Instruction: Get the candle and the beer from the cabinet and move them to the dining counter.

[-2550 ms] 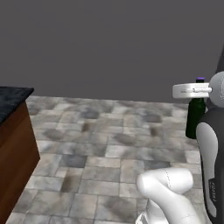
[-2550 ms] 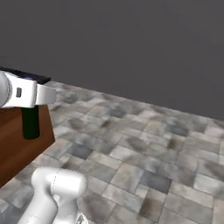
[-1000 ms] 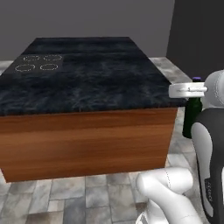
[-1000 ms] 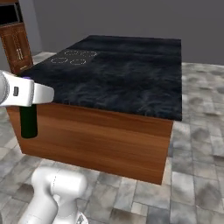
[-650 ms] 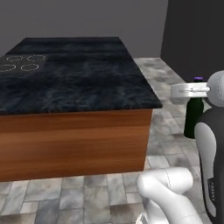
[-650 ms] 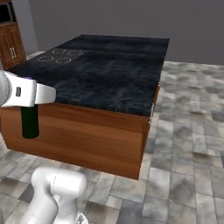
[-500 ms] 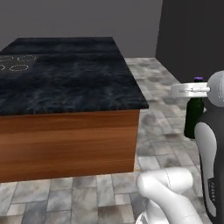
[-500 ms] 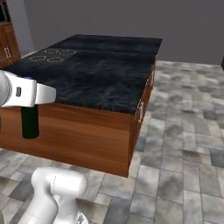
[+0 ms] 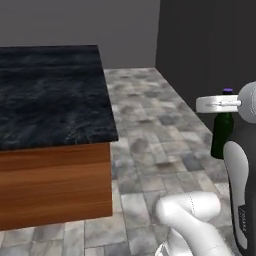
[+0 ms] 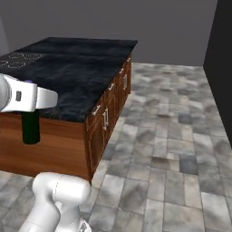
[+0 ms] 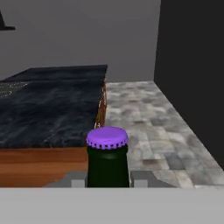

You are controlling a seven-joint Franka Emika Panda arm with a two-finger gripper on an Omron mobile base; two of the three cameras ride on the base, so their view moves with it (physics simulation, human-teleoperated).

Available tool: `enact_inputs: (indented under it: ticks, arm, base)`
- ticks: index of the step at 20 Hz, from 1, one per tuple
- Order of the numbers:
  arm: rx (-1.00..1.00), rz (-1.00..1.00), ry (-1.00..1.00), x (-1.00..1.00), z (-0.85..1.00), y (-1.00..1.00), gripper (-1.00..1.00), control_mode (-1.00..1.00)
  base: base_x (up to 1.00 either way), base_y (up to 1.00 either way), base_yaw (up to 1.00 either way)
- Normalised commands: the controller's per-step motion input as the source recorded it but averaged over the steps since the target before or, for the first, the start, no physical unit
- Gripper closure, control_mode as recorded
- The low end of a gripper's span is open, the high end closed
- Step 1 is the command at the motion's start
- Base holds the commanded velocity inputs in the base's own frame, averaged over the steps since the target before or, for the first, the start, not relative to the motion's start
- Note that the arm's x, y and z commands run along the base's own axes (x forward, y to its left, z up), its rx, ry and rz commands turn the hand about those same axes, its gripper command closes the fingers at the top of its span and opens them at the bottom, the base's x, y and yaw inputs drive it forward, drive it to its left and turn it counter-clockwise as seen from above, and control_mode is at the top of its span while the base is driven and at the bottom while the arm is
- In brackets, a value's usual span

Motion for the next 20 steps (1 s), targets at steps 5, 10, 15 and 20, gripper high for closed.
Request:
enact_inputs:
  ticks: [5,10,15,20]
  arm:
    - [0.00,0.00,0.00,0.00,0.00,0.00,1.00,1.00]
    - [0.00,0.00,0.00,0.00,0.00,0.00,1.00,1.00]
    - [0.00,0.00,0.00,0.00,0.00,0.00,1.00,1.00]
    - [0.00,0.00,0.00,0.00,0.00,0.00,1.00,1.00]
  base:
    - [0.99,-0.97,-0.23]
    - [1.00,-0.90,-0.22]
    - [1.00,-0.70,-0.11]
    - [1.00,-0.40,0.21]
